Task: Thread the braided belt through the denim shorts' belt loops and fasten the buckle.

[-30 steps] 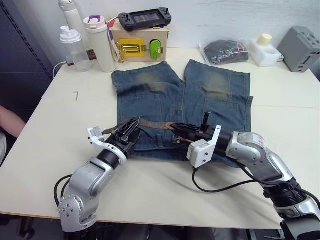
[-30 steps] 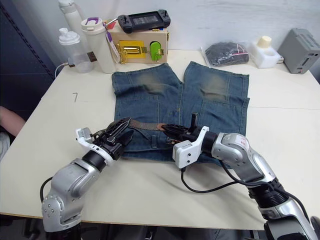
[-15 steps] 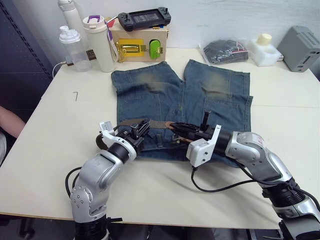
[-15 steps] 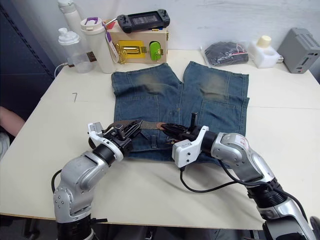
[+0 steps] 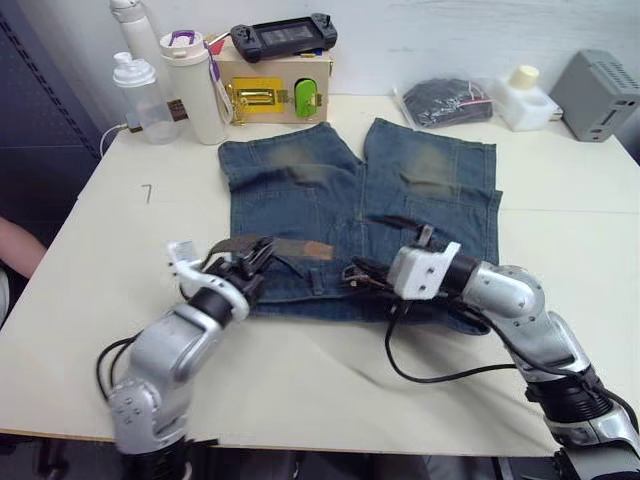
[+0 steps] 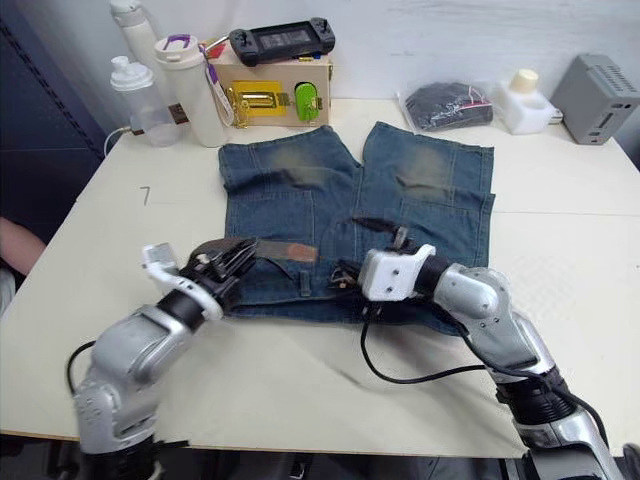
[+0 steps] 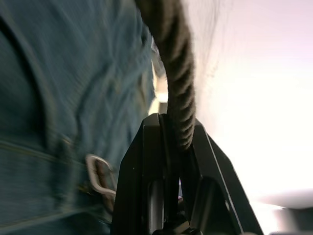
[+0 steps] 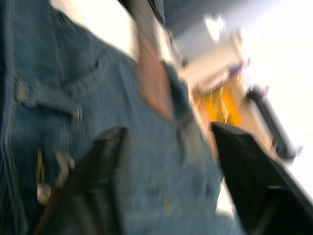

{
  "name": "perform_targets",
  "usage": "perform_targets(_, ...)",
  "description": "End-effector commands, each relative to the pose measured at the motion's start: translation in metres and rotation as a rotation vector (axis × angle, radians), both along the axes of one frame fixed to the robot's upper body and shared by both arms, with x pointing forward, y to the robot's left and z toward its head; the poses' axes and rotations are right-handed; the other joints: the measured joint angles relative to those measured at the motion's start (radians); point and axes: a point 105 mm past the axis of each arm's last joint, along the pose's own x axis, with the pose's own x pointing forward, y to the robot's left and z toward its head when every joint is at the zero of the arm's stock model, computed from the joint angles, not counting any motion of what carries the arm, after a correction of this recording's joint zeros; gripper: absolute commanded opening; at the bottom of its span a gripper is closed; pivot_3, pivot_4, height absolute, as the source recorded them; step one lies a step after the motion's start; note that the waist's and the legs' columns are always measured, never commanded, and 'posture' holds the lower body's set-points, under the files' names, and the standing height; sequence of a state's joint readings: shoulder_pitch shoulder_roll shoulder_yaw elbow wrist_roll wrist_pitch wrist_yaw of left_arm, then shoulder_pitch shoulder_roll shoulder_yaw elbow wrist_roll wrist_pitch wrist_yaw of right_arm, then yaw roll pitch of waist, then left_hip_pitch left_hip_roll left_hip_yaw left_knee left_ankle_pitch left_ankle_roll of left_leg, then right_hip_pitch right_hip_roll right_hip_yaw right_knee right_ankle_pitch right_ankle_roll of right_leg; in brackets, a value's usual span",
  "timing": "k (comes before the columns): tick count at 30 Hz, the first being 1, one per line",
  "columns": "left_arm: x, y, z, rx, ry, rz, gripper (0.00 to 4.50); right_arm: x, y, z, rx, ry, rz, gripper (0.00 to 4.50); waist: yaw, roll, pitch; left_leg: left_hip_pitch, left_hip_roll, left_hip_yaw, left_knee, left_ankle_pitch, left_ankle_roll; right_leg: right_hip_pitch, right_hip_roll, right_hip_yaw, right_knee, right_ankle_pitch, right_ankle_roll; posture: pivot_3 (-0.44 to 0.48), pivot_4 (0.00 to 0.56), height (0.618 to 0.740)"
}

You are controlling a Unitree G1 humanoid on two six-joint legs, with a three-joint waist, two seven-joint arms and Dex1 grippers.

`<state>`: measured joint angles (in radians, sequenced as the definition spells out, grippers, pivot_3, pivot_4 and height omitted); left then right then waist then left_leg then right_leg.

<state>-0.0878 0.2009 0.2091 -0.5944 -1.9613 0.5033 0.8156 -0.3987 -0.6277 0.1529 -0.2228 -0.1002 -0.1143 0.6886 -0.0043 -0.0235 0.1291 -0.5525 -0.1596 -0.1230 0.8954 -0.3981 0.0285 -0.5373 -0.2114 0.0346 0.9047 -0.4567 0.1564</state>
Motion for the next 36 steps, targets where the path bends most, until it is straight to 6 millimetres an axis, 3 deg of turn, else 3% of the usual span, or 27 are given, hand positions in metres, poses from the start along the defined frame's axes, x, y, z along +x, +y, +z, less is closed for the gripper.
perform_targets(1, -0.013, 0.013, -0.005, 0.097, -0.035, -0.012, 0.0, 0.004, -0.022, 0.015, 0.113, 0.11, -0.061, 4.44, 0.0, 0.0, 0.0, 0.0, 0.0, 0.0, 0.0, 0.0, 0.0, -0.001, 0.0, 0.0, 0.001, 0.0, 0.0, 0.0, 0.15, 0.645)
perform_targets(5, -0.015, 0.025, -0.02, 0.16, 0.005, -0.012, 0.0, 0.008, -0.031, 0.022, 0.171, 0.167, -0.089, 4.44, 0.004, 0.0, 0.0, 0.0, 0.0, 0.0, 0.0, 0.0, 0.0, 0.0, 0.0, 0.001, 0.0, -0.001, -0.001, 0.0, 0.15, 0.645)
perform_targets(9, -0.01, 0.019, -0.025, 0.219, -0.004, -0.04, 0.0, 0.007, -0.034, 0.025, 0.189, 0.182, -0.097, 4.44, 0.006, 0.0, 0.0, -0.003, 0.0, 0.0, 0.003, 0.0, 0.0, 0.0, -0.001, 0.001, -0.001, -0.005, -0.009, 0.0, 0.15, 0.645)
perform_targets(26, 0.011, 0.004, -0.038, 0.271, -0.031, -0.074, 0.0, -0.007, -0.032, 0.024, 0.215, 0.236, -0.096, 4.44, 0.002, 0.0, 0.0, -0.004, 0.0, 0.0, 0.002, 0.0, 0.0, -0.001, -0.001, 0.0, -0.002, -0.005, -0.009, 0.0, 0.15, 0.645)
perform_targets(32, 0.003, -0.029, -0.038, 0.37, -0.118, -0.246, 0.0, -0.01, -0.033, 0.023, 0.226, 0.256, -0.098, 4.44, 0.004, 0.0, 0.0, -0.003, 0.0, -0.001, 0.003, 0.0, 0.001, 0.0, -0.001, 0.0, -0.002, -0.005, -0.009, 0.0, 0.15, 0.645)
perform_targets(36, 0.003, -0.038, -0.034, 0.451, -0.195, -0.328, 0.0, -0.013, -0.032, 0.017, 0.217, 0.283, -0.088, 4.44, 0.003, 0.001, 0.0, -0.003, 0.0, -0.001, 0.002, 0.0, 0.001, 0.0, -0.001, 0.0, -0.003, -0.005, -0.009, 0.0, 0.15, 0.645)
